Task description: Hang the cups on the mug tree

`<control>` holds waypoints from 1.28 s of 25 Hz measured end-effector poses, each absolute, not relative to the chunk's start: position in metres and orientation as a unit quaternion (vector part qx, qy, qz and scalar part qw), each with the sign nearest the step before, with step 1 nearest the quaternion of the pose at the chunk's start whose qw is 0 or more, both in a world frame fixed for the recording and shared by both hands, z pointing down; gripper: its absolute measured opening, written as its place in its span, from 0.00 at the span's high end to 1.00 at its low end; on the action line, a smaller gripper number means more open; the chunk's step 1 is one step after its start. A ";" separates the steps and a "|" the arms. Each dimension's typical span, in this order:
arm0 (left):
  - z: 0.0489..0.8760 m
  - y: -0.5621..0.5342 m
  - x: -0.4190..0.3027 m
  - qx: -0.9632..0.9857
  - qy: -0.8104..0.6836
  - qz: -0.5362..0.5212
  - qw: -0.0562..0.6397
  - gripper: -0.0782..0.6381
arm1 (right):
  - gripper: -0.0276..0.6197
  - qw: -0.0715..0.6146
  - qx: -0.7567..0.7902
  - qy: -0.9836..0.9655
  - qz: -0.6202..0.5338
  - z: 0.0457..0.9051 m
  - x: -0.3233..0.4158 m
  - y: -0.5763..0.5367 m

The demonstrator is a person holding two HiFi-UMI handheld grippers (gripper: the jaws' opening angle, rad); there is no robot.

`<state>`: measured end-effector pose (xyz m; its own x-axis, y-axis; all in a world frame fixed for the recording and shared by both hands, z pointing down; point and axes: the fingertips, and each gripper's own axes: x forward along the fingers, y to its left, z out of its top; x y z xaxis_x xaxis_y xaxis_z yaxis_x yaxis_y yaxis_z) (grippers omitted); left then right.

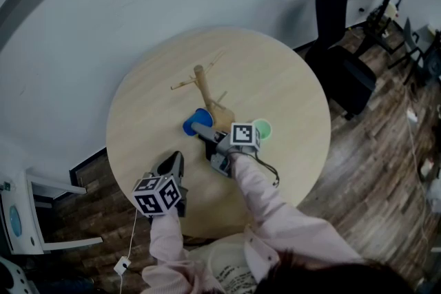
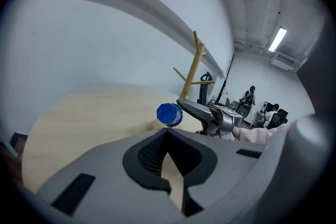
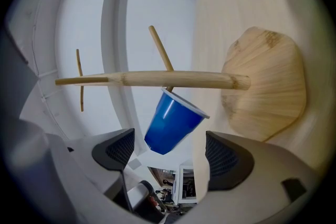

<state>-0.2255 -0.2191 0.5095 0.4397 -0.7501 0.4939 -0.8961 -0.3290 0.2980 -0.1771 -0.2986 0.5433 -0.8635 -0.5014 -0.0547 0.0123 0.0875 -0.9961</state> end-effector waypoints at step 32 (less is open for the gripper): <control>0.505 -0.194 -0.241 0.812 -0.503 0.120 0.270 0.87 | 0.65 0.177 -0.140 0.797 -0.560 0.508 -0.206 -0.255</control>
<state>-0.2413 -0.1942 0.5050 0.4644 -0.7529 0.4663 -0.8822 -0.3473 0.3178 -0.2061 -0.2547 0.5082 -0.8984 -0.4208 -0.1253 -0.0250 0.3338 -0.9423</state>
